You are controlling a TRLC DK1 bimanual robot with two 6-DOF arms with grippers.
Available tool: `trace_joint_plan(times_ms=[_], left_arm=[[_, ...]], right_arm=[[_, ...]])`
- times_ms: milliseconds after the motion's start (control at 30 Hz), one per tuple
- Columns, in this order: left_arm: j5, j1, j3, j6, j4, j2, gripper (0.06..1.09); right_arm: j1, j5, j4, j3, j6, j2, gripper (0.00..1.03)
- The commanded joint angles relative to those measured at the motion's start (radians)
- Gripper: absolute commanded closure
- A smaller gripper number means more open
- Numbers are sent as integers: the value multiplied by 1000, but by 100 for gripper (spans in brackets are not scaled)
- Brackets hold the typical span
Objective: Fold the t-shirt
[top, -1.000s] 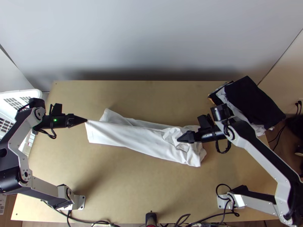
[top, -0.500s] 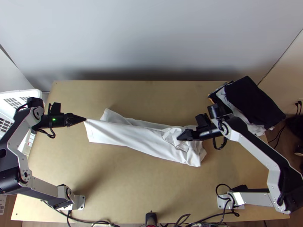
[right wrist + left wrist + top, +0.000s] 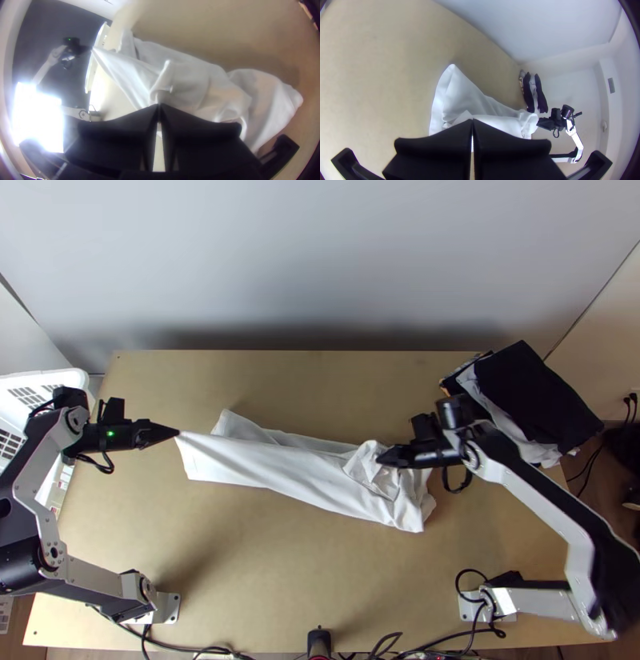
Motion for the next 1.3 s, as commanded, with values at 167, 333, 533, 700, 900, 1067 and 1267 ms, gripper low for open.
trace_joint_plan(times_ms=[167, 333, 533, 700, 900, 1067, 1267], left_arm=[[30, -43, -19, -11, -9, -50, 105], [32, -74, -12, -22, -3, -65, 105], [35, -76, 8, -24, -3, -71, 105], [75, -83, 2, -21, -1, -84, 105], [98, -132, -108, 71, -3, -197, 105], [104, -151, -216, 159, -6, -323, 105], [106, -149, -276, 173, -30, -374, 105]], right_arm=[[99, 55, 120, -87, -23, -502, 100], [145, 54, 13, -74, -23, -588, 100], [249, 54, -14, -84, -31, -702, 100], [368, 78, -12, -124, -49, -769, 100], [524, 184, 0, -203, -69, -812, 100], [588, 184, -6, -242, -56, -844, 100], [618, 184, -18, -286, -59, -881, 100]])
